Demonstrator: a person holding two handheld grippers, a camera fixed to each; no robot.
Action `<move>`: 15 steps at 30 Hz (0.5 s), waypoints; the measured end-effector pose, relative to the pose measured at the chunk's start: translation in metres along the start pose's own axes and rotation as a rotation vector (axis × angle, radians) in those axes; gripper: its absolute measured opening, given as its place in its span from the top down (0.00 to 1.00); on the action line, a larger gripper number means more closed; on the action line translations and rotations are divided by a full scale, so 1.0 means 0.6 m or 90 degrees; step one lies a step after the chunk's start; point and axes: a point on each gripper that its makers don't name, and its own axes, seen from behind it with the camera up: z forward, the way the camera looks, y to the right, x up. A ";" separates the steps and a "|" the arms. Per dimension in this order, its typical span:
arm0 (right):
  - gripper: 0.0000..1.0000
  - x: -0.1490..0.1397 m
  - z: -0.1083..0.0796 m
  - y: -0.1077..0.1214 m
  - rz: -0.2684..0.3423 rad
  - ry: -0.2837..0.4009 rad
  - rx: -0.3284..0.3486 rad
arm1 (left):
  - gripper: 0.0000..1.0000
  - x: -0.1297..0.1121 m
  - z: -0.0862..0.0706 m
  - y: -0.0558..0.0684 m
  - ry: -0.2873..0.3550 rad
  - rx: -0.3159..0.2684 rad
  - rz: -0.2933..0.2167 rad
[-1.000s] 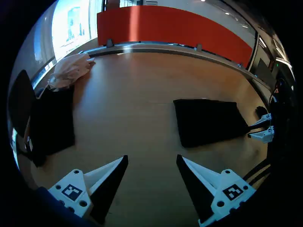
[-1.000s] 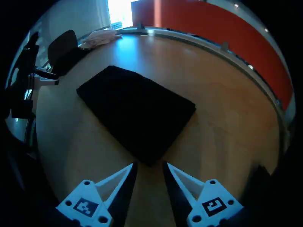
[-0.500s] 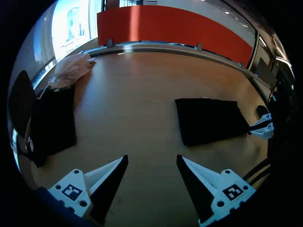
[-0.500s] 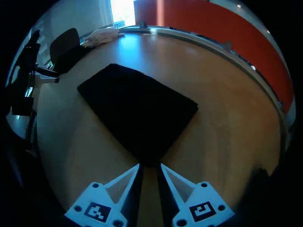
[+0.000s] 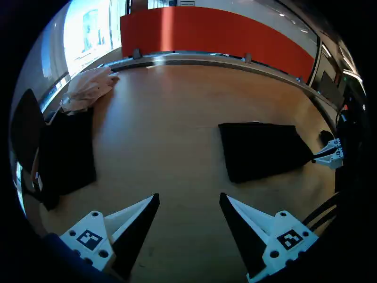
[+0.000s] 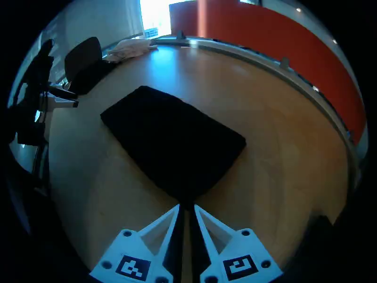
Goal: Fold towel
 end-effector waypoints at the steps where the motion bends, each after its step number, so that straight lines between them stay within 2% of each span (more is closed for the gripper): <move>1: 0.94 0.005 -0.003 0.001 -0.002 0.004 -0.001 | 0.05 0.001 0.000 -0.001 0.001 0.000 0.000; 15: 0.94 0.078 -0.070 0.026 -0.030 0.061 -0.031 | 0.05 0.012 -0.005 -0.002 0.009 0.003 -0.002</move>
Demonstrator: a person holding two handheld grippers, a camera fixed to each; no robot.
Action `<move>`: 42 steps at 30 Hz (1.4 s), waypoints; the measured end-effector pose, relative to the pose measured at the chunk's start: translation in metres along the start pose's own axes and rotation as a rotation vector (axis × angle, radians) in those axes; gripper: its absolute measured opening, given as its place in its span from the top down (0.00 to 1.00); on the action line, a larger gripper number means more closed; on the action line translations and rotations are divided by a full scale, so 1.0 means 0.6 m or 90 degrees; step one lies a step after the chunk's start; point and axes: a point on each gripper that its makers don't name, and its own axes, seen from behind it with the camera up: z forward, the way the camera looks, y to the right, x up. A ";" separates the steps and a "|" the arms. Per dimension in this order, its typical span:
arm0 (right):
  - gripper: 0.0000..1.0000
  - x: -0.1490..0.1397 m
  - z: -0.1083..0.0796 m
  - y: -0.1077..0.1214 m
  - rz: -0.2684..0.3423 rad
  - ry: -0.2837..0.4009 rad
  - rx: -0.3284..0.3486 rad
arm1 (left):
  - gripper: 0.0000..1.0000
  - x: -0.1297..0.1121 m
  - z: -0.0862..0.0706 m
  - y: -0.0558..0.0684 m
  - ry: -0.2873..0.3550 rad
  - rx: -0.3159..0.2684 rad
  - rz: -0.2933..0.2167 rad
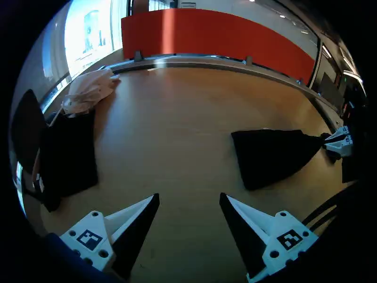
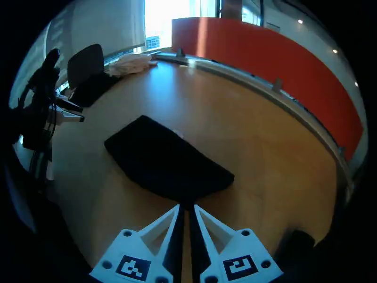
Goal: Fold towel
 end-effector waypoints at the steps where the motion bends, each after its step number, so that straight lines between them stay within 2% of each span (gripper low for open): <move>1: 0.94 0.006 -0.005 0.003 0.000 0.005 -0.003 | 0.05 0.001 0.000 0.001 0.000 0.000 0.000; 12: 0.94 0.048 -0.057 0.031 -0.024 0.035 -0.033 | 0.06 0.013 -0.002 0.009 0.008 -0.003 -0.001; 24: 0.94 0.073 -0.085 0.045 -0.044 0.048 -0.043 | 0.05 0.024 -0.006 0.012 0.014 -0.003 0.003; 33: 0.94 0.084 -0.080 0.032 -0.055 0.050 -0.031 | 0.06 0.025 -0.007 0.011 0.016 -0.002 0.002; 42: 0.94 0.107 -0.051 -0.012 -0.074 0.059 0.003 | 0.06 0.029 -0.011 0.006 0.020 -0.002 0.002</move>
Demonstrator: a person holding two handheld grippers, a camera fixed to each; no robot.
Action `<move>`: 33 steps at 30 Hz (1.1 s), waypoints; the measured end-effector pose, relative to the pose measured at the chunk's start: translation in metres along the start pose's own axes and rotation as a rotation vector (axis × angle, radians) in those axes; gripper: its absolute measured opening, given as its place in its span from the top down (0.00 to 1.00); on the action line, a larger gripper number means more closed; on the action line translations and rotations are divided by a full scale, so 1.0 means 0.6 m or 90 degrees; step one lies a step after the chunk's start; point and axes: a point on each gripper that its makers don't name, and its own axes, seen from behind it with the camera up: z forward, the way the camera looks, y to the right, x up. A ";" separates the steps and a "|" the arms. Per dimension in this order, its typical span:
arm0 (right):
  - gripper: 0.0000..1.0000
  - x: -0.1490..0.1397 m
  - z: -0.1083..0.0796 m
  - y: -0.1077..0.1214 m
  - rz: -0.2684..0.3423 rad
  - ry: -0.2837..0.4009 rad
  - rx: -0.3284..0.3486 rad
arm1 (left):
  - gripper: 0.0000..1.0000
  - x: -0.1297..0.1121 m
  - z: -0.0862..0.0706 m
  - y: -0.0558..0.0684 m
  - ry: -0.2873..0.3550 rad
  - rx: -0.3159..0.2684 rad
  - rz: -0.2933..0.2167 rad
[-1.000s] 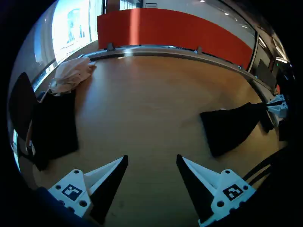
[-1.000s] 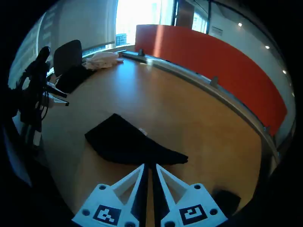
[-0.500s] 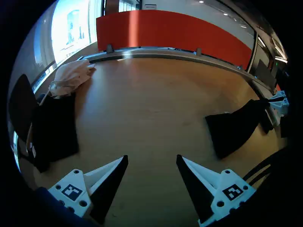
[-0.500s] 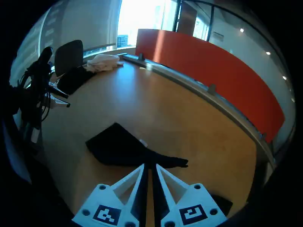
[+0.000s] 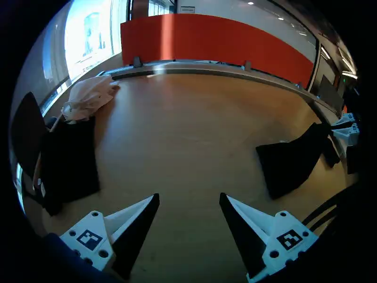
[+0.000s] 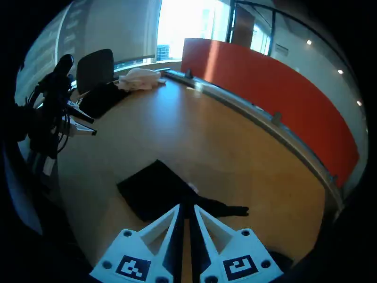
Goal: Fold towel
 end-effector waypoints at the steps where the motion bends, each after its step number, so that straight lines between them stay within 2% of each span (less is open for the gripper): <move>1: 0.94 0.003 0.004 -0.006 -0.002 0.001 0.005 | 0.06 0.000 -0.001 -0.001 0.001 0.001 0.000; 11: 0.94 0.024 0.052 -0.076 -0.014 0.003 0.060 | 0.06 0.000 -0.009 -0.017 0.006 0.006 -0.010; 18: 0.93 0.026 0.094 -0.132 -0.017 -0.006 0.105 | 0.06 -0.006 -0.019 -0.038 0.008 0.016 -0.018; 20: 0.90 0.023 0.105 -0.147 -0.016 -0.013 0.117 | 0.06 -0.008 -0.020 -0.045 0.007 0.019 -0.020; 21: 0.84 0.020 0.111 -0.154 -0.015 -0.017 0.123 | 0.06 -0.010 -0.021 -0.049 0.007 0.021 -0.022; 26: 0.36 0.002 0.128 -0.167 -0.011 -0.039 0.130 | 0.05 -0.015 -0.023 -0.061 0.005 0.028 -0.025; 27: 0.31 -0.001 0.129 -0.167 -0.011 -0.042 0.129 | 0.05 -0.016 -0.024 -0.063 0.005 0.029 -0.025; 30: 0.30 -0.008 0.127 -0.161 -0.007 -0.049 0.122 | 0.06 -0.017 -0.025 -0.066 0.006 0.029 -0.026; 33: 0.25 -0.015 0.122 -0.152 -0.001 -0.054 0.114 | 0.05 -0.017 -0.025 -0.066 0.006 0.028 -0.027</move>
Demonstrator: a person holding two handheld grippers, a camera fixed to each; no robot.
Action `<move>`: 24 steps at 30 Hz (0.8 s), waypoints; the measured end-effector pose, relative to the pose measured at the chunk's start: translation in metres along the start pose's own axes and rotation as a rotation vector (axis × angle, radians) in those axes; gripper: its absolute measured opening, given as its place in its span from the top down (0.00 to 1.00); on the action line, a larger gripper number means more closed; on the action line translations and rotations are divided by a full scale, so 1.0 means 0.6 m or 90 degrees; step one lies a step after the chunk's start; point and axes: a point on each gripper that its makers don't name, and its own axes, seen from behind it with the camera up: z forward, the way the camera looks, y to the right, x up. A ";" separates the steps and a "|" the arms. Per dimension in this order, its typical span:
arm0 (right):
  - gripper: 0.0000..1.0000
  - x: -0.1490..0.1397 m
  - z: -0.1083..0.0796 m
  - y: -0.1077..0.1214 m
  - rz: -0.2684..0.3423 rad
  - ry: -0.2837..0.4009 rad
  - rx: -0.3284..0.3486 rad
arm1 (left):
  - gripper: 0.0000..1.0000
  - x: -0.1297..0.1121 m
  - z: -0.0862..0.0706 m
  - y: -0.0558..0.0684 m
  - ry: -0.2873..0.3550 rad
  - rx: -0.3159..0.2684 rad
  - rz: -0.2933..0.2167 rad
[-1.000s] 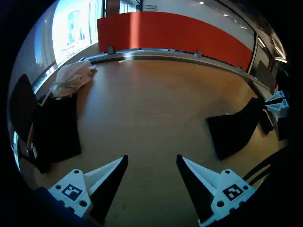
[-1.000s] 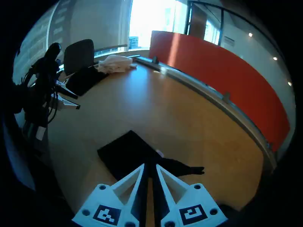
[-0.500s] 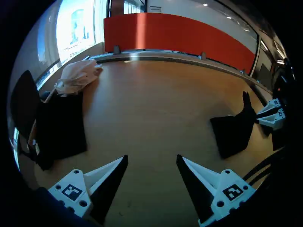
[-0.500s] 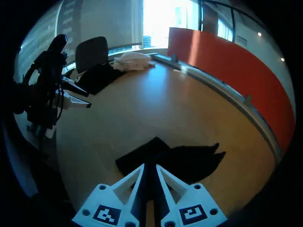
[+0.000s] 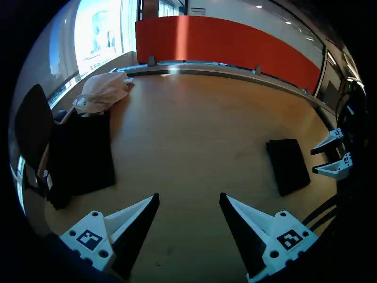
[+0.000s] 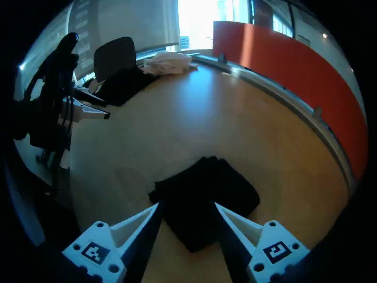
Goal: Fold towel
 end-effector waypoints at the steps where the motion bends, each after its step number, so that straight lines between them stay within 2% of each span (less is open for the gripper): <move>1: 0.25 -0.002 -0.002 0.001 0.001 -0.001 -0.002 | 0.05 0.000 0.000 0.000 0.000 0.000 0.000; 11: 0.24 -0.046 -0.006 0.007 0.016 -0.024 -0.018 | 0.06 0.005 -0.001 0.005 0.003 -0.003 0.004; 24: 0.24 -0.145 0.008 0.007 0.043 -0.083 -0.034 | 0.06 0.002 -0.002 0.007 0.001 -0.003 0.006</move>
